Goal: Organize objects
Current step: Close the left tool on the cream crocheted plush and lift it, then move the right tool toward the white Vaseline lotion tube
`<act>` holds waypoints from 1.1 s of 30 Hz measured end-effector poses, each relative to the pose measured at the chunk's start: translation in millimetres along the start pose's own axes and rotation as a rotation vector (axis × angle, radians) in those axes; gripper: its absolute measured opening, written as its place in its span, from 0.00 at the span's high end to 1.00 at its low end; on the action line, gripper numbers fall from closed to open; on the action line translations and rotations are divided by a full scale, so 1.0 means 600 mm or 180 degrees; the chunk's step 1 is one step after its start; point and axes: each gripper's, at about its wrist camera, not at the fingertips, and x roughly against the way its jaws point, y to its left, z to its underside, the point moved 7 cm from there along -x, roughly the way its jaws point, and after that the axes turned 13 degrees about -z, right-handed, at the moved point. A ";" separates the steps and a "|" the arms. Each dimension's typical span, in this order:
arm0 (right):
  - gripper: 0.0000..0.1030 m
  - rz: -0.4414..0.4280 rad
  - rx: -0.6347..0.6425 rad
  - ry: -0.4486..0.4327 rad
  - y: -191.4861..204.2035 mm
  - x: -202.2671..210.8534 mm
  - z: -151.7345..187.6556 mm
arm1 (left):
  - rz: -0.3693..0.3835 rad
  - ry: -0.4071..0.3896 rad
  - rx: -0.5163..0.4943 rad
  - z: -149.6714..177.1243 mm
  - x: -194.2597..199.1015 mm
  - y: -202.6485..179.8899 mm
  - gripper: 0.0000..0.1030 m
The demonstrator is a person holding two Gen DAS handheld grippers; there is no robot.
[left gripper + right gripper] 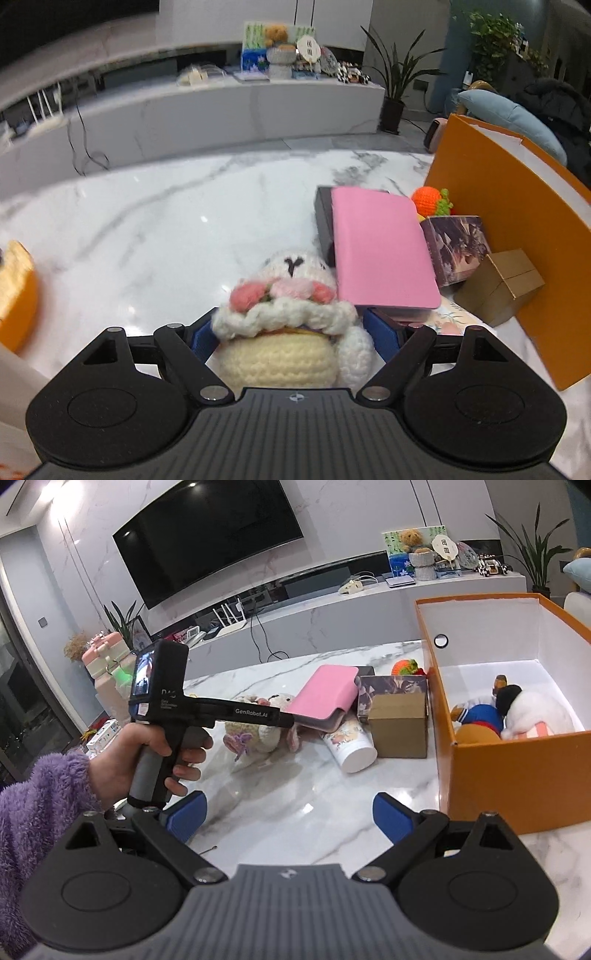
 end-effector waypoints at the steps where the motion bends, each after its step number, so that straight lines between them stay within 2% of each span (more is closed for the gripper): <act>1: 0.06 0.0009 0.0003 0.0008 0.000 -0.001 0.001 | -0.0003 0.0026 -0.0007 0.001 -0.002 0.000 0.09; 4: 0.06 0.0022 0.0008 0.0022 -0.001 -0.003 0.003 | -0.0013 0.0031 0.0089 -0.006 0.003 0.009 0.23; 8: 0.06 0.0074 0.0041 0.0043 0.000 -0.007 0.008 | -0.0094 -0.0042 0.0101 -0.005 0.013 0.020 0.28; 13: 0.07 0.0097 0.0096 0.0091 0.001 -0.021 0.010 | -0.0132 -0.0046 0.0197 -0.003 0.033 0.026 0.30; 17: 0.09 0.0179 0.0287 0.0140 0.007 -0.037 -0.001 | -0.0221 -0.0060 0.0175 0.007 0.065 0.028 0.30; 19: 0.09 0.0234 0.0316 0.0170 0.008 -0.048 -0.008 | -0.0240 -0.0044 0.0282 0.019 0.092 0.038 0.29; 22: 0.09 0.0237 0.0383 0.0297 0.009 -0.081 -0.019 | -0.0167 -0.0045 0.0434 0.037 0.132 0.055 0.29; 26: 0.09 0.0263 0.0534 0.0393 -0.003 -0.141 -0.046 | -0.0084 -0.0250 0.0502 0.034 0.172 0.059 0.29; 28: 0.09 0.0222 0.0382 0.0410 -0.019 -0.165 -0.065 | 0.0069 -0.0332 0.0497 0.020 0.177 0.052 0.29; 29: 0.09 0.0292 0.0275 0.0446 -0.032 -0.178 -0.075 | 0.0129 -0.0377 0.0485 0.014 0.179 0.050 0.29; 33: 0.12 0.0497 0.0169 0.0653 -0.064 -0.218 -0.092 | 0.0112 -0.0435 0.0401 0.006 0.179 0.056 0.28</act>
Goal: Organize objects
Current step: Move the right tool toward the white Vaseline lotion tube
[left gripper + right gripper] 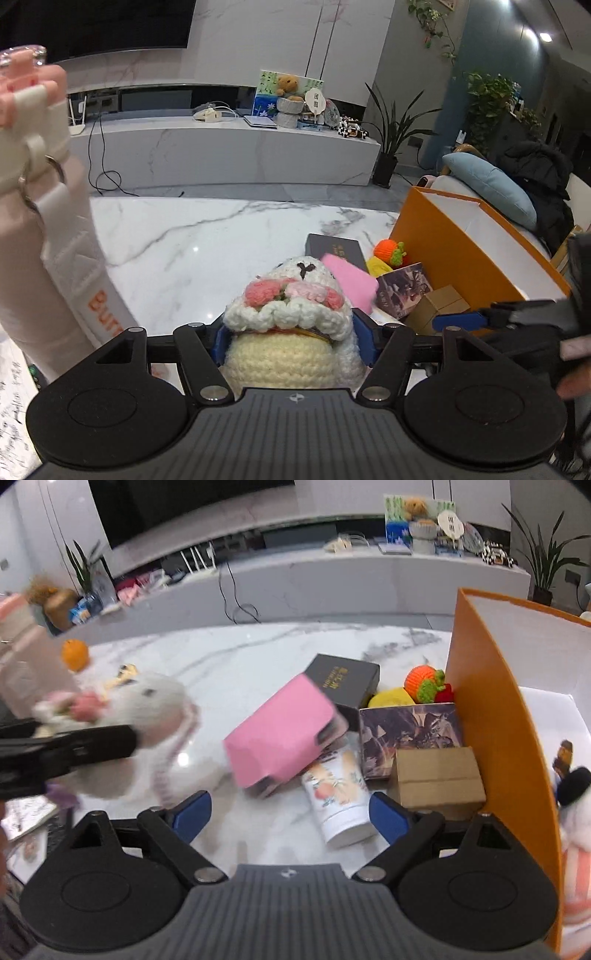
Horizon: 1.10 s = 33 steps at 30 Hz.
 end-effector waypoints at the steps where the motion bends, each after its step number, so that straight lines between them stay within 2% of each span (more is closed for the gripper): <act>1: 0.15 0.0046 0.0022 0.0045 -0.003 -0.008 -0.003 | 0.0014 0.0008 0.0025 0.001 -0.001 0.004 0.28; 3: 0.17 0.0233 0.0083 0.0053 -0.008 -0.021 -0.005 | 0.0075 0.0017 0.0109 -0.002 0.001 0.010 0.28; 6: 0.18 0.0264 0.0193 0.0156 -0.013 -0.044 -0.010 | 0.0085 -0.0052 0.0128 -0.009 0.007 0.011 0.28; 9: 0.18 0.0288 0.0279 0.0382 -0.007 -0.073 -0.014 | 0.0100 -0.0103 0.0107 -0.013 0.010 0.008 0.28; 11: 0.19 0.0422 0.0336 0.0499 -0.012 -0.091 -0.015 | 0.0113 -0.0072 0.0130 -0.012 0.007 0.009 0.28; 16: 0.16 0.0537 0.0637 0.0773 -0.004 -0.111 -0.006 | 0.0130 -0.0098 0.0176 -0.016 0.007 0.017 0.28; 18: 0.20 0.0602 0.0840 0.0897 0.005 -0.113 0.007 | 0.0131 -0.0104 0.0212 -0.018 0.007 0.021 0.28; 19: 0.22 0.0570 0.0795 0.0906 0.006 -0.110 0.010 | 0.0129 -0.0096 0.0229 -0.018 0.006 0.023 0.28; 20: 0.30 0.0552 0.0783 0.0916 0.006 -0.107 0.011 | 0.0127 -0.0083 0.0241 -0.018 0.004 0.023 0.28; 21: 0.43 0.0546 0.0796 0.0914 0.007 -0.103 0.012 | 0.0129 -0.0075 0.0251 -0.017 0.004 0.023 0.28; 22: 0.46 0.0536 0.0790 0.0910 0.004 -0.099 0.012 | 0.0131 -0.0065 0.0257 -0.016 0.001 0.022 0.28; 26: 0.49 0.0433 0.0671 0.0948 0.000 -0.088 0.018 | 0.0130 -0.0060 0.0226 -0.013 0.000 0.017 0.28; 30: 0.48 0.0445 0.0685 0.0948 0.004 -0.088 0.025 | 0.0151 -0.0061 0.0222 -0.013 0.002 0.016 0.28; 31: 0.44 0.0440 0.0631 0.0950 0.003 -0.089 0.025 | 0.0156 -0.0065 0.0225 -0.013 0.003 0.020 0.28; 33: 0.20 0.0354 0.0588 0.0975 0.005 -0.095 0.025 | 0.0156 -0.0068 0.0227 -0.013 0.004 0.020 0.28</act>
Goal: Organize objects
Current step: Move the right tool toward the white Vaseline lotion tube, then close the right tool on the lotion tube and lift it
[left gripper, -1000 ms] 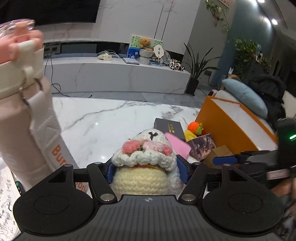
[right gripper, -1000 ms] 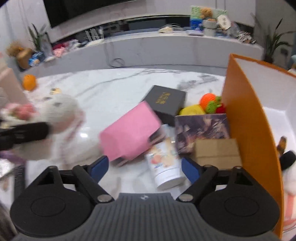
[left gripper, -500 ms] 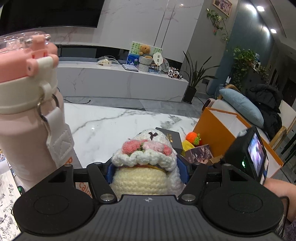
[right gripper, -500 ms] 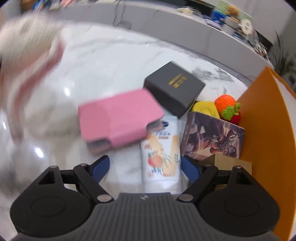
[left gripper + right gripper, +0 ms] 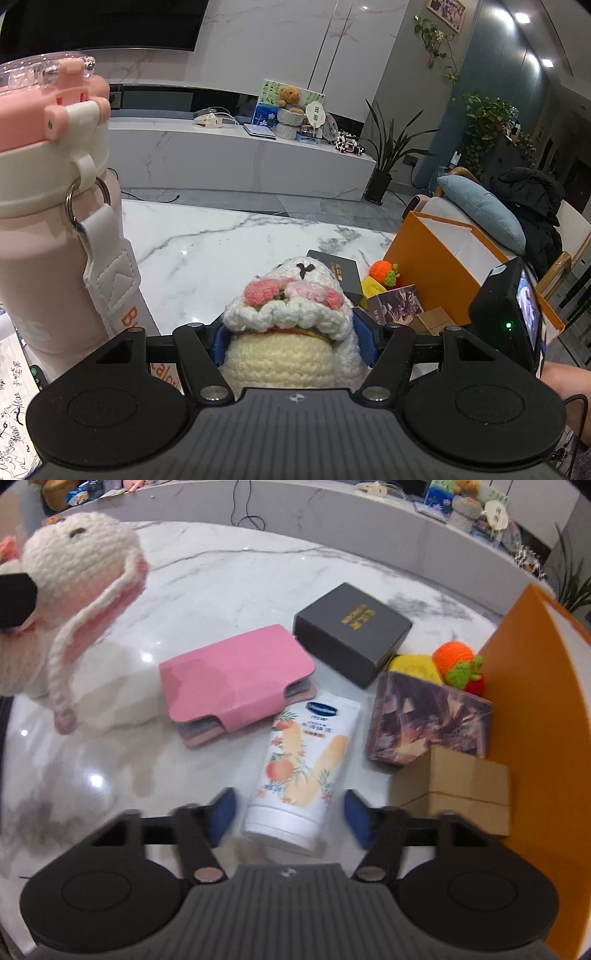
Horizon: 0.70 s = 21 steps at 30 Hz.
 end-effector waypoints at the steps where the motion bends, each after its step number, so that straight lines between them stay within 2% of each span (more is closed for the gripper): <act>1: 0.16 -0.0068 0.0001 0.0012 0.005 -0.004 0.000 | 0.0005 -0.0003 0.0003 0.000 0.000 0.000 0.28; 3: 0.15 0.0008 0.0030 -0.0003 0.011 -0.014 -0.002 | 0.0010 -0.0003 0.0008 -0.001 0.000 0.001 0.28; 5: 0.21 0.0034 0.0020 -0.0117 0.014 -0.015 -0.006 | 0.0010 0.0003 0.0008 -0.001 -0.002 0.001 0.28; 7: 0.37 0.0061 -0.0090 -0.0203 0.007 -0.012 -0.011 | 0.0012 0.0015 0.0013 0.000 -0.002 0.001 0.28; 8: 0.48 0.0014 -0.0191 -0.0217 0.001 -0.010 -0.013 | 0.0019 0.0022 0.0007 0.000 -0.002 0.000 0.28; 10: 0.49 -0.0061 -0.0282 -0.0201 -0.006 -0.009 -0.015 | 0.0024 0.0018 -0.0008 0.001 0.000 -0.001 0.28; 12: 0.50 -0.0039 -0.0201 -0.0168 -0.003 -0.009 -0.015 | 0.0027 0.0011 -0.0025 0.001 0.000 -0.004 0.28; 21: 0.52 -0.0009 -0.0319 -0.0265 0.001 -0.005 -0.005 | 0.0026 0.0003 -0.0038 0.003 0.001 -0.006 0.28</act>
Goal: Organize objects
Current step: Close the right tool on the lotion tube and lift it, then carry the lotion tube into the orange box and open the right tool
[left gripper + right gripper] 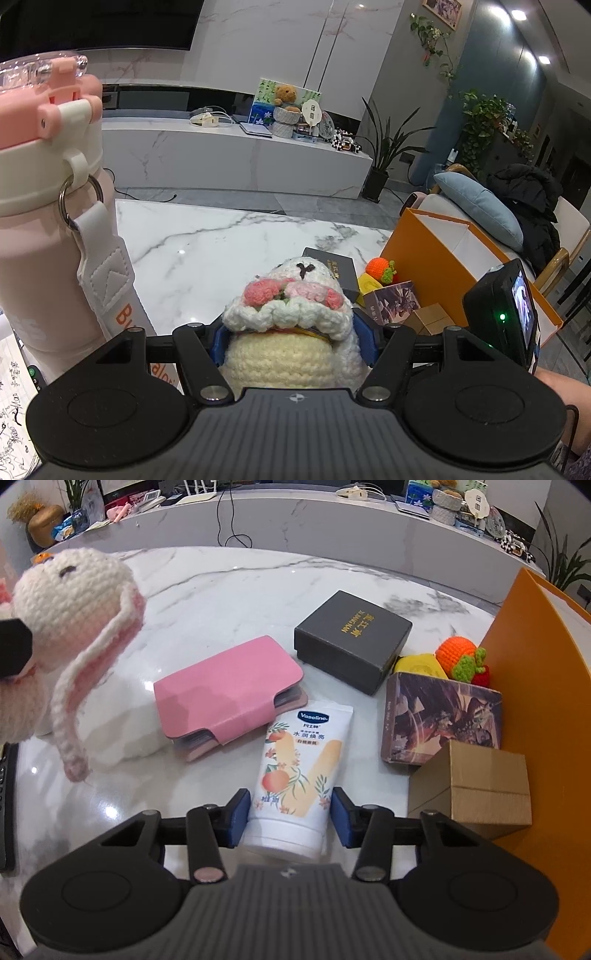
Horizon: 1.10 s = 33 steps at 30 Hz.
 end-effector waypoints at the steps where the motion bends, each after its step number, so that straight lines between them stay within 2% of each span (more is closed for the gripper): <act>1: 0.52 0.0024 -0.0018 -0.0014 0.000 0.002 0.002 | 0.0000 -0.0004 -0.0001 0.000 0.000 -0.001 0.28; 12: 0.53 -0.0030 -0.0098 -0.0338 0.017 0.061 0.005 | -0.0016 0.0003 -0.0012 0.003 0.000 -0.003 0.28; 23: 0.55 -0.0225 -0.0245 -0.0921 0.030 0.199 0.011 | -0.0005 0.0011 -0.0017 0.007 0.006 -0.009 0.28; 28: 0.55 -0.0282 -0.0495 -0.1237 -0.017 0.302 0.021 | 0.0032 0.0036 -0.0098 0.009 0.004 -0.015 0.27; 30: 0.55 -0.0196 -0.0602 -0.1345 -0.051 0.347 0.026 | 0.0052 -0.0006 -0.0145 0.009 0.007 -0.021 0.27; 33: 0.55 0.0102 -0.0695 -0.1437 -0.117 0.408 0.035 | 0.0072 -0.0003 -0.0183 0.012 0.007 -0.028 0.27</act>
